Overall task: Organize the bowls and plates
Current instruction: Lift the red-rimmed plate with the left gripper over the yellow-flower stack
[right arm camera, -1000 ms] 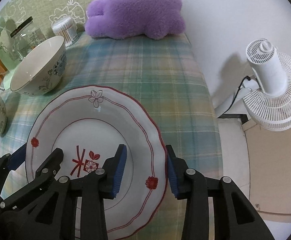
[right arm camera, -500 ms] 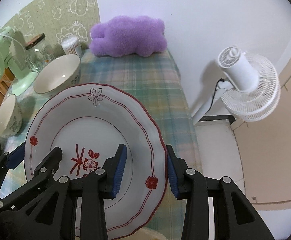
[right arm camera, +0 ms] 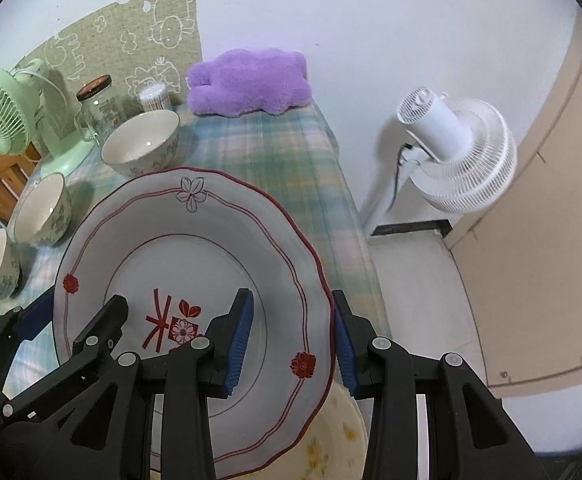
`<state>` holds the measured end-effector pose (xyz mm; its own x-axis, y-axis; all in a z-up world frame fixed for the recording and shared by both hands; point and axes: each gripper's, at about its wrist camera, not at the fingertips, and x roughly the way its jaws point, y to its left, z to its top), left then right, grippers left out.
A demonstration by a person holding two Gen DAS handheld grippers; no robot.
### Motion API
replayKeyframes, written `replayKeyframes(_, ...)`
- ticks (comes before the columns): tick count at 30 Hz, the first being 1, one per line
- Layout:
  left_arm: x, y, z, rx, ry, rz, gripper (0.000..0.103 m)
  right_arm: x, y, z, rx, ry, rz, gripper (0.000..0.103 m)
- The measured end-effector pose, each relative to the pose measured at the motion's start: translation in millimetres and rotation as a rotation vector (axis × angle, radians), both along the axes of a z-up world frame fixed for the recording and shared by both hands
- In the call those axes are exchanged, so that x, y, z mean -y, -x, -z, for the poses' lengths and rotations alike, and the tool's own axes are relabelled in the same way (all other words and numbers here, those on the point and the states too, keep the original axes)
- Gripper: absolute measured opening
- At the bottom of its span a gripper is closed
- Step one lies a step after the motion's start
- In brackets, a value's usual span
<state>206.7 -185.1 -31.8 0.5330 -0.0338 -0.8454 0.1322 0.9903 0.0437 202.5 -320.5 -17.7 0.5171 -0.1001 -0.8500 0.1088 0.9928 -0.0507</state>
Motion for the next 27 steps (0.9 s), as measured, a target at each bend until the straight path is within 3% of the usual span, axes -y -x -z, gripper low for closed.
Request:
replayKeyframes(12,15,42,24,-0.066,-0.002,0.105,0.052,19,58,24,-0.077,0.002,0.078,0.042)
replayKeyframes(27,29,54,55,-0.158,-0.029,0.154,0.051,27,73,53,-0.157,0.006,0.096,0.042)
